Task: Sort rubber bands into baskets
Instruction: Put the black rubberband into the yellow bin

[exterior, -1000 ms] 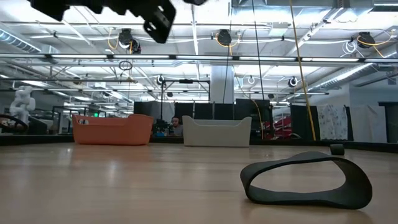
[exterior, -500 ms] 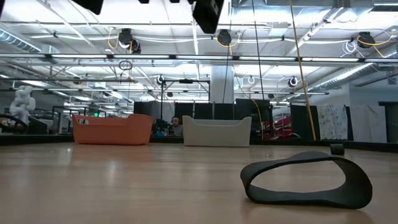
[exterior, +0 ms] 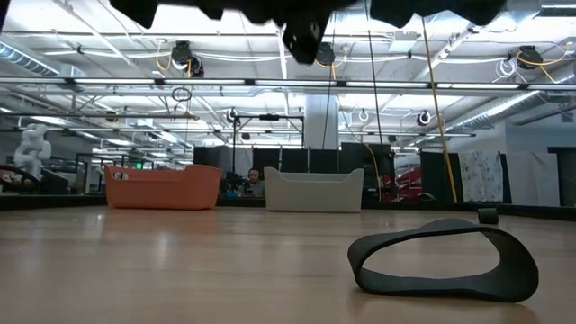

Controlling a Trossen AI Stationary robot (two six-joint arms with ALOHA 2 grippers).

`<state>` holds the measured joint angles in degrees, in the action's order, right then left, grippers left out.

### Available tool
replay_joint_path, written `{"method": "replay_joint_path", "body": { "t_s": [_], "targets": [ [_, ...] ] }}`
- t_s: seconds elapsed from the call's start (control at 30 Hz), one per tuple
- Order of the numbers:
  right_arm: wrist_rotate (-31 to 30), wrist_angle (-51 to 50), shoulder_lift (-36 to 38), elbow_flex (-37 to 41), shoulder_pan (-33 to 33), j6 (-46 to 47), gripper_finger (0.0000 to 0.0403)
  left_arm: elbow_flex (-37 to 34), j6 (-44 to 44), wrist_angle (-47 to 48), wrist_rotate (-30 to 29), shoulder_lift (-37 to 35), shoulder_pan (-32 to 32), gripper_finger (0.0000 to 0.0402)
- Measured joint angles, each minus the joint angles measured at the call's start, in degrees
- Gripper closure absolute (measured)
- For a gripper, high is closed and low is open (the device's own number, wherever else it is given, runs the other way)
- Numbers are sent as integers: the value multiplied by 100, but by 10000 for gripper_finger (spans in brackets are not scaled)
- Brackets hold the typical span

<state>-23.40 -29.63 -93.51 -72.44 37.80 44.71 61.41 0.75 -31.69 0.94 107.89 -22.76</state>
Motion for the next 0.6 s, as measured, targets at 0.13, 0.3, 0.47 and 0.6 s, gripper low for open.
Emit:
{"method": "replay_joint_path", "body": {
  "t_s": [0.13,0.3,0.47,0.6],
  "targets": [
    [404,91,0,0,4,-46,167,0,18,81,-75,-1,36,401],
    [256,85,0,0,61,-294,167,0,11,58,-73,-1,23,401],
    [-151,101,0,0,9,-404,167,0,20,78,-75,-1,28,401],
    [-180,105,2,0,-45,-409,183,0,20,66,-73,-1,24,401]
  ]
}}
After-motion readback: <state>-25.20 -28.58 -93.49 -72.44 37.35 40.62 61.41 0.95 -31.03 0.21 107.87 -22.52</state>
